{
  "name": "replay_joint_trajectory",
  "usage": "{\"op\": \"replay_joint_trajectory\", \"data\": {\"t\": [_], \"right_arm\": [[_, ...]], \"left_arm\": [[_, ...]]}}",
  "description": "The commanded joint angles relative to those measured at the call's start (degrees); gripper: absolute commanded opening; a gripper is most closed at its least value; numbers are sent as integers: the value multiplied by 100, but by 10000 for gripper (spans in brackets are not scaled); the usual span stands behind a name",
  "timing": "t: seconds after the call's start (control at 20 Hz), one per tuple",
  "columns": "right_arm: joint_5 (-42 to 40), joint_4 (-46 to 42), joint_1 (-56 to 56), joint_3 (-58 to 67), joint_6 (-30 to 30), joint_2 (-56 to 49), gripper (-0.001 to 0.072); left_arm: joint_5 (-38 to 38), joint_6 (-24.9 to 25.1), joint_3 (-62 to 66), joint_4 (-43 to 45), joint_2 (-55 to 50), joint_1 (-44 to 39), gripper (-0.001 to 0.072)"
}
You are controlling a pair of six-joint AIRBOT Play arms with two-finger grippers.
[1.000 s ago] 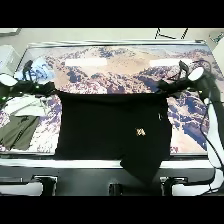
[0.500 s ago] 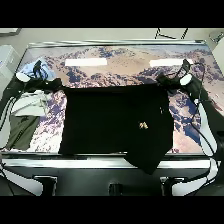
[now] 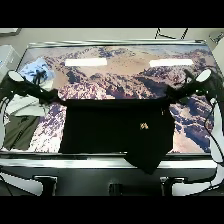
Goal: Fold the clothes and pants, and hang the long-sleeved shirts on hangers.
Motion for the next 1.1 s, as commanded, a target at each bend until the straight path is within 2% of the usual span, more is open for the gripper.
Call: {"op": "replay_joint_trajectory", "data": {"t": [0.0, 0.35, 0.4, 0.45, 0.5, 0.55, 0.65, 0.75, 0.85, 1.05], "right_arm": [[492, -267, 4, -551, 219, -13, 38], [363, -258, 4, -754, 479, -162, 40], [345, -214, 4, -750, 487, -149, 97], [385, -133, -11, -702, 463, -118, 278], [525, -55, -52, -584, 269, -74, 437], [789, -42, -162, -404, 2, -13, 500], [1447, -151, -632, -170, -136, 190, 554], [2024, -413, -1228, -326, -125, 472, 555], [2035, -859, -1572, -925, -125, 868, 557], [1617, -1014, -1707, -2387, -380, 1626, 559]], "left_arm": [[-503, 26, -719, 48, -28, -74, 26], [-498, 61, -1062, 42, -63, -74, 26], [-503, 63, -1058, 37, -59, -68, 44], [-522, 63, -1029, 33, -46, -35, 174], [-625, 79, -962, 37, -15, 24, 381], [-822, 114, -857, 44, 35, 133, 529], [-1137, 140, -785, 129, 234, 483, 531], [-1147, 61, -1099, 415, 590, 804, 528], [-922, 160, -1941, 610, 1005, 1010, 480], [-350, 704, -4017, 601, 1609, 1145, 480]]}}
